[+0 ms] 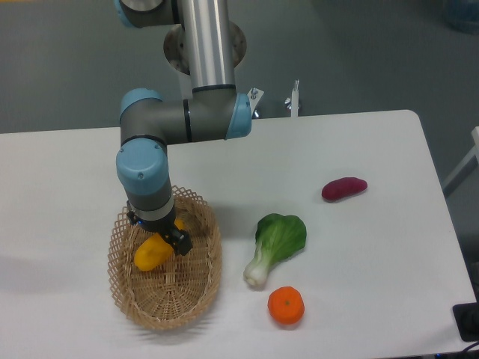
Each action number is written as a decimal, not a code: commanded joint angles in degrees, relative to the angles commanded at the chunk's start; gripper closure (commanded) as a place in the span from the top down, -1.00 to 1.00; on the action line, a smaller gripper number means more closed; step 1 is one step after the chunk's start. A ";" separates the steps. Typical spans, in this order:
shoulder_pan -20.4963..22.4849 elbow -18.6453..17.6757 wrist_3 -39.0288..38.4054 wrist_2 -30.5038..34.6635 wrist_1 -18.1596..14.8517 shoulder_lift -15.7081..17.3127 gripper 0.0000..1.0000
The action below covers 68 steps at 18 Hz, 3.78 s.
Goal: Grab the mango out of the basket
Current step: 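Close the gripper around the yellow mango inside the basket, then lift the yellow mango up out of the basket, then carry the held mango away from the basket toward the purple sweet potato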
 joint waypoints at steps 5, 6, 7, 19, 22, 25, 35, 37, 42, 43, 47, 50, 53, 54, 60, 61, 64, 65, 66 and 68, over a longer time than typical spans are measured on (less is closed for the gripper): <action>-0.44 -0.18 -1.93 1.75 2.99 -0.88 0.81; -0.70 -0.09 -2.02 2.19 2.99 -0.97 0.68; -0.70 -0.09 -1.94 2.28 2.99 -0.97 0.46; -0.79 0.35 -1.76 2.11 3.43 -0.53 -0.24; -0.70 1.58 -1.15 1.93 3.17 0.44 -0.23; 0.70 4.65 -0.79 1.76 2.47 1.75 -0.17; 14.49 15.46 9.21 -5.79 -9.74 6.76 -0.15; 17.82 17.57 14.56 -6.59 -13.08 7.38 -0.15; 25.74 20.83 26.08 -6.68 -19.50 8.26 -0.15; 26.97 20.92 28.63 -6.68 -20.21 8.35 -0.15; 31.63 21.00 36.72 -6.68 -21.53 8.35 -0.15; 34.10 21.01 41.56 -6.59 -21.97 8.44 -0.15; 36.03 21.01 44.81 -6.50 -22.24 8.35 -0.15; 36.64 21.01 45.52 -6.50 -22.24 8.35 -0.15; 37.62 21.01 47.37 -6.42 -22.24 8.35 -0.15; 37.62 21.01 47.37 -6.42 -22.24 8.35 -0.15; 37.62 20.92 47.37 -6.42 -22.24 8.35 -0.15; 37.62 20.92 47.37 -6.33 -22.24 8.35 -0.15; 37.62 20.92 47.37 -6.42 -22.24 8.35 -0.15; 37.71 20.92 47.37 -6.42 -22.24 8.35 -0.15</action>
